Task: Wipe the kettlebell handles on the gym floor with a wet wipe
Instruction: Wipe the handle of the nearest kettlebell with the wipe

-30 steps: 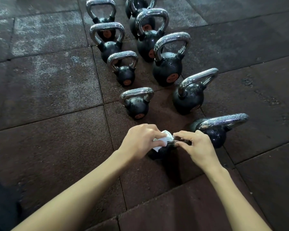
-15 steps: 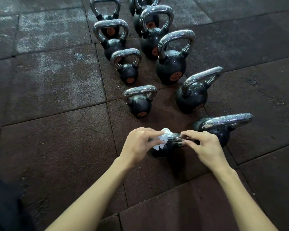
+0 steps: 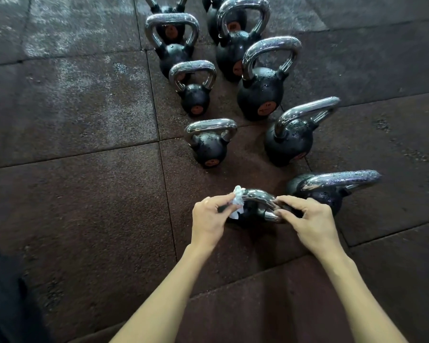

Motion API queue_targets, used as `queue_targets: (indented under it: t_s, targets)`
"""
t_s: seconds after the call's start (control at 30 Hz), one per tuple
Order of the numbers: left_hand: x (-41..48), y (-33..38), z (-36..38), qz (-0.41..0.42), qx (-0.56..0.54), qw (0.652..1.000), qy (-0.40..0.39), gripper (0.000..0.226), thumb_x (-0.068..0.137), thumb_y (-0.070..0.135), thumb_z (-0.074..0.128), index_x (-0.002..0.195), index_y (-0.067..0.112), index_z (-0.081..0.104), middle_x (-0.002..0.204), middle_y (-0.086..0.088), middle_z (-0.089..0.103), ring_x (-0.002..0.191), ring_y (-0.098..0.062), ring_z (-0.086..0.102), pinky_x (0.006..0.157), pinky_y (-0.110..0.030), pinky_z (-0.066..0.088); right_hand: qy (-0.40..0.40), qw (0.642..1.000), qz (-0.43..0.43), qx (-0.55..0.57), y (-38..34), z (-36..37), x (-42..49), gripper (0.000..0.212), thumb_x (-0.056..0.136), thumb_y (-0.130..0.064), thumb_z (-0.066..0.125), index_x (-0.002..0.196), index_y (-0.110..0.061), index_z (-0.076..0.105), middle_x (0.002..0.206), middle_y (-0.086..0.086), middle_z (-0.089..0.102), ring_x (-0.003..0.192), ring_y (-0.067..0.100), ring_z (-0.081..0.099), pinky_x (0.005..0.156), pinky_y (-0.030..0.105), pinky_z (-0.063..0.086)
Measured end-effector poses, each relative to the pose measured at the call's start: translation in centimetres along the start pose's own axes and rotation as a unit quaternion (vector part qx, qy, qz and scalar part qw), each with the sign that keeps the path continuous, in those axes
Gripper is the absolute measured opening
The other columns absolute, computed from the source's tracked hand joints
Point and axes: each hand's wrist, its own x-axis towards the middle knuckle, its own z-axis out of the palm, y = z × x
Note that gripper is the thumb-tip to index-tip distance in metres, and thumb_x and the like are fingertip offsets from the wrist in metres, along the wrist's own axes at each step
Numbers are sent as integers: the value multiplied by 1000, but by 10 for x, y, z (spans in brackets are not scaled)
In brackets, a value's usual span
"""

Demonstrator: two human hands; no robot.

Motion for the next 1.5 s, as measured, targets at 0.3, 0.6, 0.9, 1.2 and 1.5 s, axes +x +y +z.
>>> queue_targets:
  t_s: [0.3,0.6,0.9,1.2,1.5]
  targets:
    - [6,-6,-5,-95,-70,991,58,32,81,24,88,111,19,81,106,8,79,101,1,73,95,-34,59,-14,998,33,50,-34,27,3,23,79,-34,87,102,-31,82,96,-18,79,89,-3,69,78,7,45]
    - [16,9,-10,-75,-94,990,73,31,79,34,89,107,21,83,96,12,80,92,2,73,87,-26,58,-18,996,67,47,-46,19,13,35,76,-38,89,108,-28,82,102,-14,79,89,-7,67,84,11,48]
    - [3,17,-2,-46,-109,988,98,29,79,33,88,103,19,84,88,10,78,82,-6,72,75,-18,53,-197,974,97,49,-40,-8,32,26,82,-27,85,108,-30,81,95,-22,77,95,-14,67,89,14,50]
    - [5,36,17,-30,-144,981,128,29,75,30,92,101,20,84,84,9,73,77,-6,68,67,-16,48,-195,963,105,153,-37,-8,38,25,84,-14,81,108,-21,80,97,-15,78,92,-10,69,78,2,47]
    - [-25,34,30,-19,-161,978,132,26,77,20,91,102,15,84,94,9,78,89,-5,74,82,-21,56,-208,949,113,210,-50,5,45,26,86,-15,80,112,-13,80,104,-4,79,105,5,72,89,13,54]
